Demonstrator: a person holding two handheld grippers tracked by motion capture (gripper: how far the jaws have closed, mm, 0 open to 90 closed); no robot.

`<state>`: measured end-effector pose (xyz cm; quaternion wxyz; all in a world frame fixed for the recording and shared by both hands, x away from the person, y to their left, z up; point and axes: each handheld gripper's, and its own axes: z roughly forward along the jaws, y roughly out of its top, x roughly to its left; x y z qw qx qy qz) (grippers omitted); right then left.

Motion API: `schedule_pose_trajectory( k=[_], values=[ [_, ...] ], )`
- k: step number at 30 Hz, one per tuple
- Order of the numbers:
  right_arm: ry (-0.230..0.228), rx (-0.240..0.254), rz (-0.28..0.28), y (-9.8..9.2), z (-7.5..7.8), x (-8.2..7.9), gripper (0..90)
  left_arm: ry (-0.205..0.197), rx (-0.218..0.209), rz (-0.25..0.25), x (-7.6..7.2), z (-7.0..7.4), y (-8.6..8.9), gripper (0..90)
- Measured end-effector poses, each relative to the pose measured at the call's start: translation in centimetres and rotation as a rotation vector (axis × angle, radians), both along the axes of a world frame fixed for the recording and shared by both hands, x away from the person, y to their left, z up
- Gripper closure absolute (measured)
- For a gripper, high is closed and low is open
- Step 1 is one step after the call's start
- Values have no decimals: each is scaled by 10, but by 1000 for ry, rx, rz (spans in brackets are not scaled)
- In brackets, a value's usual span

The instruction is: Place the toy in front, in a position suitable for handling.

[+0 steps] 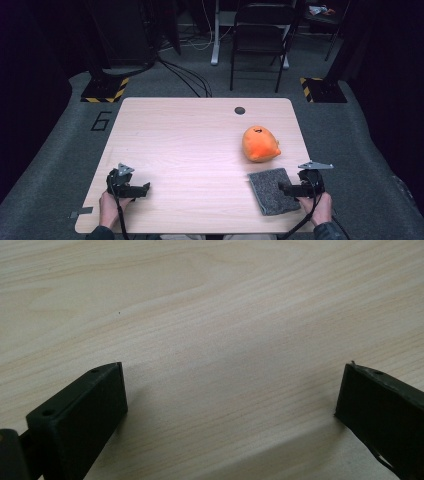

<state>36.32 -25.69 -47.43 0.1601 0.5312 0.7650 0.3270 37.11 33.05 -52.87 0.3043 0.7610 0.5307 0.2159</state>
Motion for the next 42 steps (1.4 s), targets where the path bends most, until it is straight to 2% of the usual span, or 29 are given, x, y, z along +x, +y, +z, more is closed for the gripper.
schedule_pose_trajectory(
  k=[1,5,8,9,10,22,24,33,42],
  values=[
    [15,6,-8,2,1,0,8,-3,-7,0,-1,0,0,0],
    [15,1,12,3,2,5,5,-28,-11,1,-2,-2,1,0],
    [7,-10,7,6,6,8,6,-33,-15,4,-1,-3,1,0],
    [16,1,3,7,7,8,7,-34,-15,4,-1,-3,1,0],
    [8,-6,17,8,9,10,7,-46,-20,0,-1,-4,1,0],
    [-25,-9,37,20,30,23,10,-47,-21,-5,-2,-4,2,0],
    [-44,-9,43,22,36,31,13,-47,-19,-6,-1,-4,3,0],
    [-39,-8,53,35,45,54,20,-41,-17,-16,-1,-3,4,0],
    [-35,-18,53,59,52,84,32,-41,-18,-21,0,-3,4,0]
  ],
)
